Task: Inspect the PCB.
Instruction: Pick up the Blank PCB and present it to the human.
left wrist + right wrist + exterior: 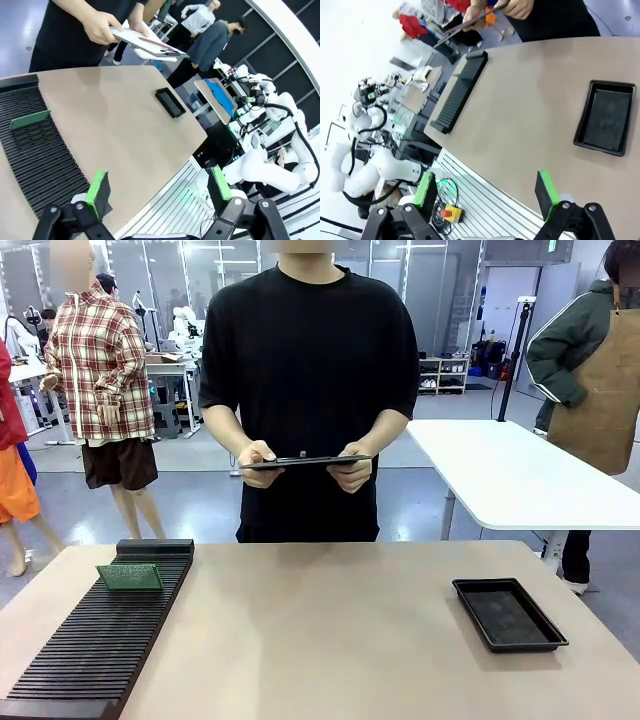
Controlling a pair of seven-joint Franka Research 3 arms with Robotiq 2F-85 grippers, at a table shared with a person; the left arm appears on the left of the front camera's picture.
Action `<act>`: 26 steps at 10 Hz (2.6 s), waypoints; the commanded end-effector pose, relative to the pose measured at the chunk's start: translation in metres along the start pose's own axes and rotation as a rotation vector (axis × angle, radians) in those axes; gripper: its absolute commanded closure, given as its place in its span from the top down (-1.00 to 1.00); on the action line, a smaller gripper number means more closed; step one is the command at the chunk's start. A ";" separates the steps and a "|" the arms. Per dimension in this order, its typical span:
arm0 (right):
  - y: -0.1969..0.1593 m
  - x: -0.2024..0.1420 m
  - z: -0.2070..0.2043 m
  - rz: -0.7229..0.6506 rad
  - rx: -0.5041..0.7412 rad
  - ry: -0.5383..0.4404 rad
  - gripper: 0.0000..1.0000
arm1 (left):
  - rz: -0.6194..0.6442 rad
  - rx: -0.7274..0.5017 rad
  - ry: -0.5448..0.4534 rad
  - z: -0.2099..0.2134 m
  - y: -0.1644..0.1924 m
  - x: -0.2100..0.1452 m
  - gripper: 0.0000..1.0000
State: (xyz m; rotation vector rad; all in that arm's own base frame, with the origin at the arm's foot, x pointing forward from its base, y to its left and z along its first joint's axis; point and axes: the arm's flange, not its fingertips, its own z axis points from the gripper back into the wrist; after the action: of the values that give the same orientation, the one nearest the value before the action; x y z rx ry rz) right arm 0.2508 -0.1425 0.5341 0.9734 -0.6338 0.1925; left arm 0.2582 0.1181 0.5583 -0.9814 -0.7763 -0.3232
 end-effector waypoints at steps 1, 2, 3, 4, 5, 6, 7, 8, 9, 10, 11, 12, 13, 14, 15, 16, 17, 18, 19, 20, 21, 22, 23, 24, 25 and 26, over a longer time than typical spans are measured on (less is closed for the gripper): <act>-0.004 -0.018 -0.019 0.026 0.026 -0.018 1.00 | -0.006 -0.002 -0.030 -0.006 0.001 -0.007 1.00; -0.004 -0.016 -0.022 0.037 0.017 -0.030 1.00 | 0.003 0.018 -0.045 -0.004 0.003 -0.007 1.00; -0.003 -0.001 0.003 -0.006 0.005 -0.015 1.00 | 0.009 0.009 -0.014 0.004 0.003 -0.001 1.00; -0.003 -0.001 0.003 -0.006 0.005 -0.015 1.00 | 0.009 0.009 -0.014 0.004 0.003 -0.001 1.00; -0.003 -0.001 0.003 -0.006 0.005 -0.015 1.00 | 0.009 0.009 -0.014 0.004 0.003 -0.001 1.00; -0.003 -0.001 0.003 -0.006 0.005 -0.015 1.00 | 0.009 0.009 -0.014 0.004 0.003 -0.001 1.00; -0.003 -0.001 0.003 -0.006 0.005 -0.015 1.00 | 0.009 0.009 -0.014 0.004 0.003 -0.001 1.00; -0.003 -0.001 0.003 -0.006 0.005 -0.015 1.00 | 0.009 0.009 -0.014 0.004 0.003 -0.001 1.00; -0.003 -0.001 0.003 -0.006 0.005 -0.015 1.00 | 0.009 0.009 -0.014 0.004 0.003 -0.001 1.00; -0.003 -0.001 0.003 -0.006 0.005 -0.015 1.00 | 0.031 0.030 -0.006 0.004 0.002 -0.004 1.00; -0.003 -0.001 0.003 -0.006 0.005 -0.015 1.00 | -0.049 0.129 0.068 -0.005 -0.011 0.010 1.00; -0.003 -0.001 0.003 -0.006 0.005 -0.015 1.00 | -0.132 0.232 0.130 -0.010 -0.022 0.025 1.00; -0.003 -0.001 0.003 -0.006 0.005 -0.015 1.00 | -0.270 0.340 0.210 -0.018 -0.035 0.042 1.00; -0.003 -0.001 0.003 -0.006 0.005 -0.015 1.00 | -0.411 0.405 0.331 -0.029 -0.043 0.059 1.00; -0.003 -0.001 0.003 -0.006 0.005 -0.015 1.00 | -0.571 0.515 0.490 -0.049 -0.049 0.079 1.00; -0.003 -0.001 0.003 -0.006 0.005 -0.015 1.00 | -0.715 0.578 0.614 -0.069 -0.051 0.096 1.00; -0.003 -0.001 0.003 -0.006 0.005 -0.015 1.00 | -0.857 0.603 0.730 -0.094 -0.051 0.106 1.00; -0.003 -0.001 0.003 -0.006 0.005 -0.015 1.00 | -1.004 0.653 0.828 -0.118 -0.047 0.112 1.00; -0.003 -0.001 0.003 -0.006 0.005 -0.015 1.00 | -1.188 0.683 0.968 -0.143 -0.037 0.112 1.00; -0.003 -0.001 0.003 -0.006 0.005 -0.015 1.00 | -1.230 0.659 1.045 -0.162 -0.028 0.114 1.00; -0.003 -0.001 0.003 -0.006 0.005 -0.015 1.00 | -1.259 0.623 1.093 -0.175 -0.020 0.115 1.00; -0.003 -0.001 0.003 -0.006 0.005 -0.015 1.00 | -1.265 0.578 1.117 -0.182 -0.014 0.110 1.00; -0.003 -0.001 0.003 -0.006 0.005 -0.015 1.00 | -1.273 0.556 1.100 -0.187 -0.009 0.107 1.00; -0.003 -0.001 0.003 -0.006 0.005 -0.015 1.00 | -1.268 0.507 1.034 -0.184 -0.015 0.108 1.00; -0.003 -0.001 0.003 -0.006 0.005 -0.015 1.00 | -1.236 0.559 1.150 -0.195 -0.014 0.105 1.00; -0.003 -0.001 0.003 -0.006 0.005 -0.015 1.00 | -1.236 0.559 1.150 -0.195 -0.014 0.105 1.00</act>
State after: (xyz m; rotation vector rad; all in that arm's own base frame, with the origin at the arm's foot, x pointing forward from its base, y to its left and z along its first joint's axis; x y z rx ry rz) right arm 0.2491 -0.1456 0.5314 0.9778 -0.6296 0.1609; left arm 0.4108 -0.0411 0.5805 0.3850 -0.2689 -1.4908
